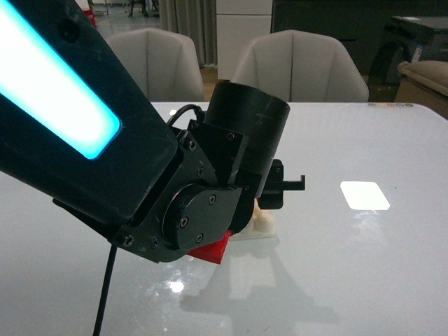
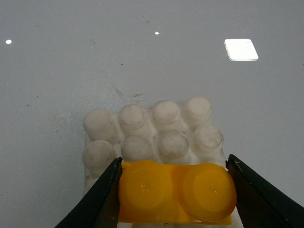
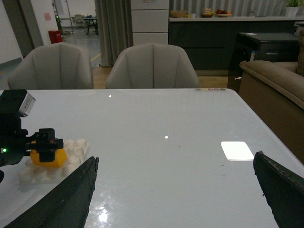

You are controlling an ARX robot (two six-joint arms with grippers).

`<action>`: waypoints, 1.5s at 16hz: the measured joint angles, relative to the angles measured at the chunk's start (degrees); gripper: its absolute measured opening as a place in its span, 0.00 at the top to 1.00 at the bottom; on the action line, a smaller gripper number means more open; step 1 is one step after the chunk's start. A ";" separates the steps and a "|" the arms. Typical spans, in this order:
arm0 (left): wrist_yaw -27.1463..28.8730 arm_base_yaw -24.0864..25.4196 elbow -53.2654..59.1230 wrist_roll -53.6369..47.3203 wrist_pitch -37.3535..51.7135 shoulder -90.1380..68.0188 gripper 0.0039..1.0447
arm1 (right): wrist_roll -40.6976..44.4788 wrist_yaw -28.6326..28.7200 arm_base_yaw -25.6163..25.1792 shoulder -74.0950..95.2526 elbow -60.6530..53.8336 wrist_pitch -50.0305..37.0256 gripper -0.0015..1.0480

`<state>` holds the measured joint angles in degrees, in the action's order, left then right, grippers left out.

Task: Insert yellow block into base center

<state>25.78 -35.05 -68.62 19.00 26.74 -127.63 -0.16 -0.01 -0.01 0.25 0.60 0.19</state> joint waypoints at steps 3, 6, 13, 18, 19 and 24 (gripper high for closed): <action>-0.07 0.22 -0.94 0.26 -1.55 -0.17 0.44 | 0.00 -0.02 0.00 0.00 0.00 0.02 0.06; -0.11 0.22 -2.71 2.16 -4.68 -0.63 0.44 | 0.00 0.00 0.00 0.00 0.00 0.00 0.06; 0.55 1.05 -5.81 6.67 -8.44 -3.48 0.44 | 0.00 0.00 0.00 0.00 0.00 0.00 0.06; 0.70 1.05 -5.77 7.13 -8.15 -3.48 0.44 | 0.00 0.00 0.00 0.00 0.00 0.00 0.06; 0.70 1.05 -5.68 7.08 -7.61 -3.48 0.44 | 0.00 0.00 0.00 0.00 0.00 0.00 0.06; 1.31 3.28 -2.99 1.88 0.09 0.90 0.06 | 0.00 0.00 0.00 0.00 0.00 0.00 0.06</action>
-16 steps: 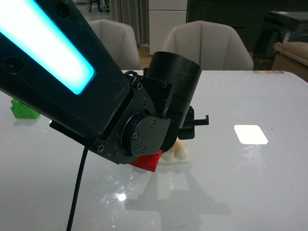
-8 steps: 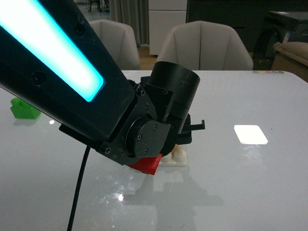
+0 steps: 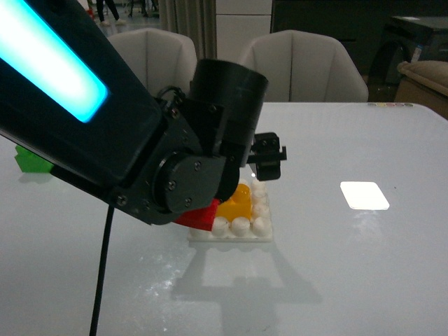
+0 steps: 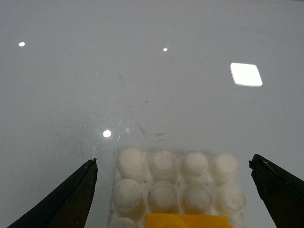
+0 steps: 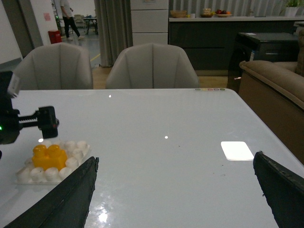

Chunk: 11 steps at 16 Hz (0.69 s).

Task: Insert yellow block into base center

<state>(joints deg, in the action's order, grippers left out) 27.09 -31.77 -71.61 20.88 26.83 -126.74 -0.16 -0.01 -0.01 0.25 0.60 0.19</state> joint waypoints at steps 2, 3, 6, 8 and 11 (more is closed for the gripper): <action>-3.17 0.72 7.28 -1.92 7.93 9.55 0.06 | 0.00 0.00 0.00 0.00 0.00 0.00 0.06; -4.31 1.22 10.80 -2.10 9.99 14.01 0.06 | 0.00 0.00 0.00 0.00 0.00 0.00 0.06; -1.97 3.48 24.98 -9.86 24.15 26.97 0.18 | 0.00 0.00 0.00 0.00 0.00 0.00 0.06; -5.25 10.01 38.93 -17.03 23.17 41.57 0.39 | 0.00 -0.02 0.00 0.00 0.00 0.00 0.06; -11.67 16.79 52.61 -19.65 22.75 58.84 0.74 | 0.00 0.00 0.00 0.00 0.00 0.00 0.06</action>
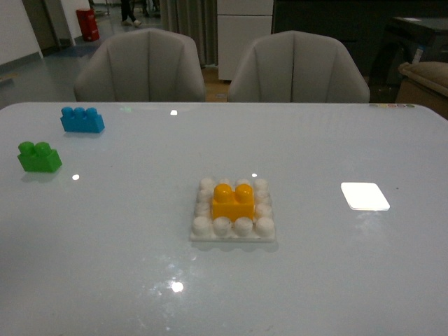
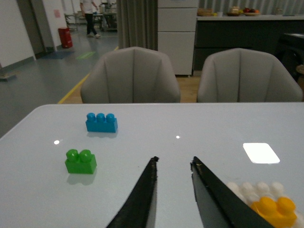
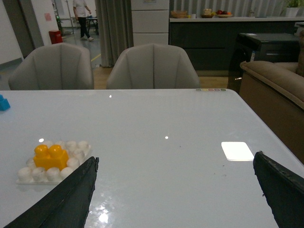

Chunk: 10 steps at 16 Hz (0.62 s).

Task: Insert yellow block into base center

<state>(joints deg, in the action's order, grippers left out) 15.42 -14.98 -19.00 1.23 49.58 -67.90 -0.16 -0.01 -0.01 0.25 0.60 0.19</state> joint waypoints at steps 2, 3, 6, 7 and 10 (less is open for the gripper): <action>-3.48 2.91 5.42 -0.22 -1.22 4.70 0.98 | 0.00 -0.02 0.00 0.00 0.00 0.02 0.06; -4.44 4.20 7.19 -0.37 -1.73 7.15 0.99 | 0.00 0.00 0.00 0.00 0.00 0.00 0.06; -7.65 7.34 11.32 -0.39 -4.87 14.93 0.99 | 0.00 0.00 0.00 0.00 0.00 0.00 0.06; -8.72 8.09 12.63 -0.42 -6.36 17.46 0.99 | 0.00 0.00 0.00 0.00 0.00 0.00 0.06; -15.12 14.82 16.96 -0.46 -8.33 25.83 0.99 | 0.00 0.00 0.00 0.00 0.00 0.00 0.06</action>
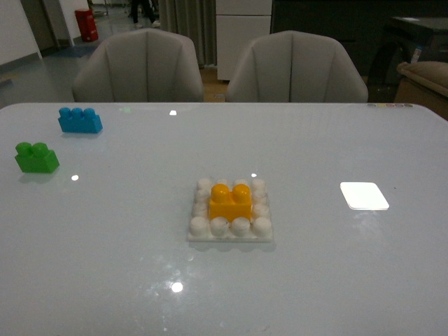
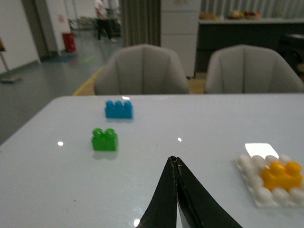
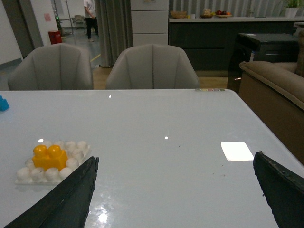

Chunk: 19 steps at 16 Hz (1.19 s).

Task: Insert yellow block into base center

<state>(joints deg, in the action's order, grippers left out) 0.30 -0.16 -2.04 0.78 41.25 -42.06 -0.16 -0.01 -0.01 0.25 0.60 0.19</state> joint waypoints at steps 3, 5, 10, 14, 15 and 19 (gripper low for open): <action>-0.31 0.04 1.40 0.02 -5.86 5.33 0.99 | 0.00 0.00 0.00 0.00 0.00 0.00 0.06; -0.28 0.07 1.42 0.02 -10.62 11.30 0.99 | 0.00 0.00 0.00 0.00 0.00 0.00 0.06; -0.28 0.07 1.42 0.02 -19.89 20.79 0.99 | 0.00 0.00 0.00 0.00 0.00 0.00 0.06; -0.28 0.07 1.42 0.02 -21.84 22.60 0.99 | 0.00 0.00 0.00 0.00 0.00 0.00 0.06; -0.28 0.07 1.42 0.02 -22.34 23.08 0.99 | 0.00 0.00 0.00 0.00 0.00 0.00 0.06; -0.28 0.07 1.42 0.02 -23.82 24.76 0.99 | 0.00 0.00 0.00 0.00 0.00 0.00 0.06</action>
<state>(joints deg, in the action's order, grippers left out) 0.01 -0.10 -0.62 0.80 17.43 -17.30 -0.16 -0.01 -0.01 0.25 0.60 0.19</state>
